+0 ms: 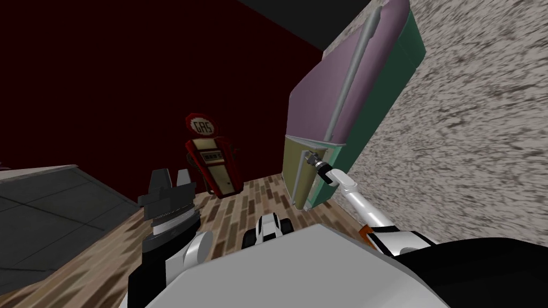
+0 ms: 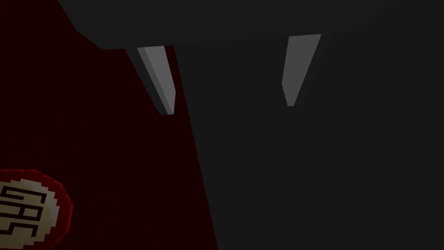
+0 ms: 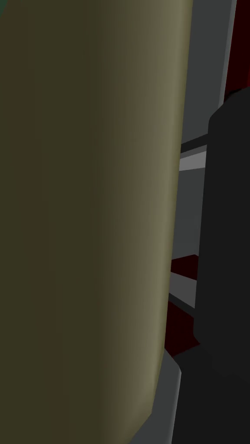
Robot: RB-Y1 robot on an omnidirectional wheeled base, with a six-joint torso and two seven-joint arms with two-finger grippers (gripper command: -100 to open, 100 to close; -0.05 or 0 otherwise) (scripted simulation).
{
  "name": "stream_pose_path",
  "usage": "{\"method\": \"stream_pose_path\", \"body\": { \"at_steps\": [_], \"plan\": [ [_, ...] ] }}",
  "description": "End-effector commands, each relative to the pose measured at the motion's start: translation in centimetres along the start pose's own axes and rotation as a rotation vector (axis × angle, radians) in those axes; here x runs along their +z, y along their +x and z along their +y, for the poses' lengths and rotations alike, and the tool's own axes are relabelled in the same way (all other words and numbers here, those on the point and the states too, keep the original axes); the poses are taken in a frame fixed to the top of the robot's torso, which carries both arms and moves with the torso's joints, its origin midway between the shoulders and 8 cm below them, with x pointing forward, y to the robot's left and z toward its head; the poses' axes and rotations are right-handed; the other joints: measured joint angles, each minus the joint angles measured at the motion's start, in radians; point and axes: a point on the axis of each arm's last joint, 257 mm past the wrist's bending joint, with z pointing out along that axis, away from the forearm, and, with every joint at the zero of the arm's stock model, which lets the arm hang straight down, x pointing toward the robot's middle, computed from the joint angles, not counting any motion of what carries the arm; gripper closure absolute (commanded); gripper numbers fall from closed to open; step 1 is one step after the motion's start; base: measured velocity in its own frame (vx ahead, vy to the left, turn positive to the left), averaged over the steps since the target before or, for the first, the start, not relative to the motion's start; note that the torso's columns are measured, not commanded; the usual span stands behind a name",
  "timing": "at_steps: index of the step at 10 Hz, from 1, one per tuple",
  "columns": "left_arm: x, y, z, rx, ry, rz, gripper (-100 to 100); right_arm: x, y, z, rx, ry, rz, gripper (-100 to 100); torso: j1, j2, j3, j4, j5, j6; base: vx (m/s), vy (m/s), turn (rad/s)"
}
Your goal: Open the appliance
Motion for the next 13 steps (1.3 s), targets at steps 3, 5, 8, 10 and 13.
{"method": "stream_pose_path", "body": {
  "at_steps": [3,5,8,10,13],
  "plan": [
    [0.0,0.0,0.0,0.0,0.0,0.0,0,-0.4,2.8,-0.3,-0.032,0.007,0.07,100,0.001,0.006,0.004,0.001,-0.001,0.003,0.051,0.297,-0.032],
    [0.0,0.0,0.0,0.0,0.0,0.0,0,-0.7,5.2,-1.5,-0.066,0.027,0.132,100,0.0,0.012,0.009,0.003,-0.001,0.007,0.087,0.325,-0.049],
    [0.0,0.0,0.0,0.0,0.0,0.0,0,-0.8,6.2,-3.0,-0.078,0.055,0.157,100,-0.008,0.024,0.015,0.009,-0.001,0.01,0.042,0.219,-0.063],
    [0.0,0.0,0.0,0.0,0.0,0.0,0,-1.0,7.5,-3.4,-0.083,0.064,0.19,100,0.007,0.018,0.013,0.009,0.004,0.009,0.17,0.303,-0.061],
    [0.0,0.0,0.0,0.0,0.0,0.0,0,-1.5,9.9,-4.2,-0.094,0.082,0.257,100,0.006,0.014,0.009,0.009,0.005,0.004,0.152,0.339,-0.017]
  ]
}}
